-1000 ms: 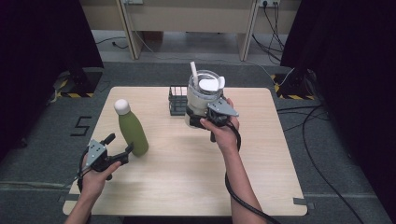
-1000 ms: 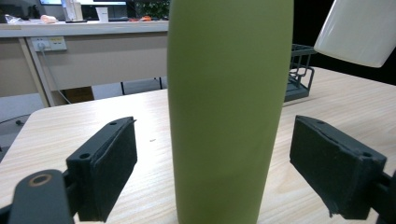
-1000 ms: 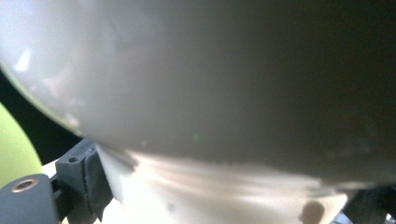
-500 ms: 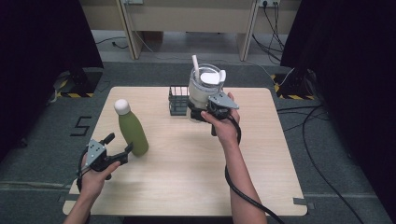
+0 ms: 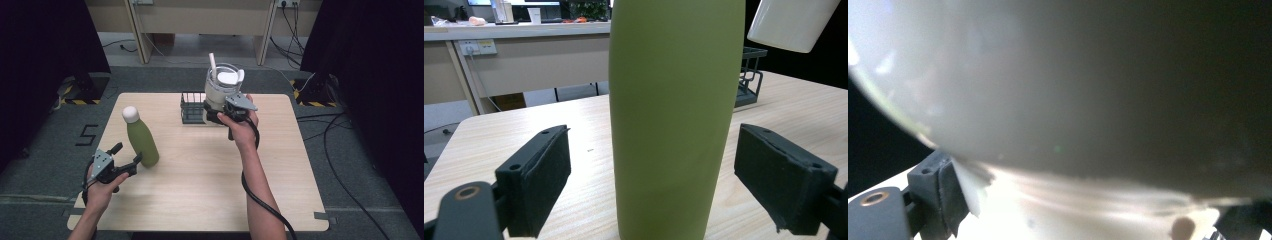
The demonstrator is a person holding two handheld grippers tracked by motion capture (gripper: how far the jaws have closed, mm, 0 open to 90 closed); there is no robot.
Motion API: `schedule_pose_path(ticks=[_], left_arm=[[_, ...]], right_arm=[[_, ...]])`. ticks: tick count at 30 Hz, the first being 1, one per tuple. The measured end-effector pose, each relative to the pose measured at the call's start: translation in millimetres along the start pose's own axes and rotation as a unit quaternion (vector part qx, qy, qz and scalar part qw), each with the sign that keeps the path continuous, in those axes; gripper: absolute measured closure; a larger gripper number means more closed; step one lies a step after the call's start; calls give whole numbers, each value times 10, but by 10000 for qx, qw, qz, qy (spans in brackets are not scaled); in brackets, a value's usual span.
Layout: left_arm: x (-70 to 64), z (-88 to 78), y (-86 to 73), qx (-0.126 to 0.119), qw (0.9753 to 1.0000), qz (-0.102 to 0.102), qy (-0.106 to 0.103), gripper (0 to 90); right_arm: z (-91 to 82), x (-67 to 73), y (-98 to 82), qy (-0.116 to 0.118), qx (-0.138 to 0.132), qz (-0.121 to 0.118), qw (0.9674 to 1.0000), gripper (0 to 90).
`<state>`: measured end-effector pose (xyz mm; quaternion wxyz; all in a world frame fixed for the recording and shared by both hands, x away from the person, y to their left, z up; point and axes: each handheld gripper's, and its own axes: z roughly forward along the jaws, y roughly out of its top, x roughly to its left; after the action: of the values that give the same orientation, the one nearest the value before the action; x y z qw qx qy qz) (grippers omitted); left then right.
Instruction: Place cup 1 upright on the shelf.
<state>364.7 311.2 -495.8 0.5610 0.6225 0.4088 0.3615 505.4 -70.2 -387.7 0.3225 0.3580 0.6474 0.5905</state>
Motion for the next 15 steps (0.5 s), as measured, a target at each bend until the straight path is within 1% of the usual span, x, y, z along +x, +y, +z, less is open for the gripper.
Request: schedule_pose_path(ticks=[6, 15], left_arm=[[-13, 16, -10, 24, 10000, 9, -11, 142], [-18, 22, -12, 51, 10000, 35, -15, 143]], right_arm=[[36, -68, 25, -54, 8, 73, 10000, 99], [86, -169, 133, -165, -15, 29, 9999, 99]])
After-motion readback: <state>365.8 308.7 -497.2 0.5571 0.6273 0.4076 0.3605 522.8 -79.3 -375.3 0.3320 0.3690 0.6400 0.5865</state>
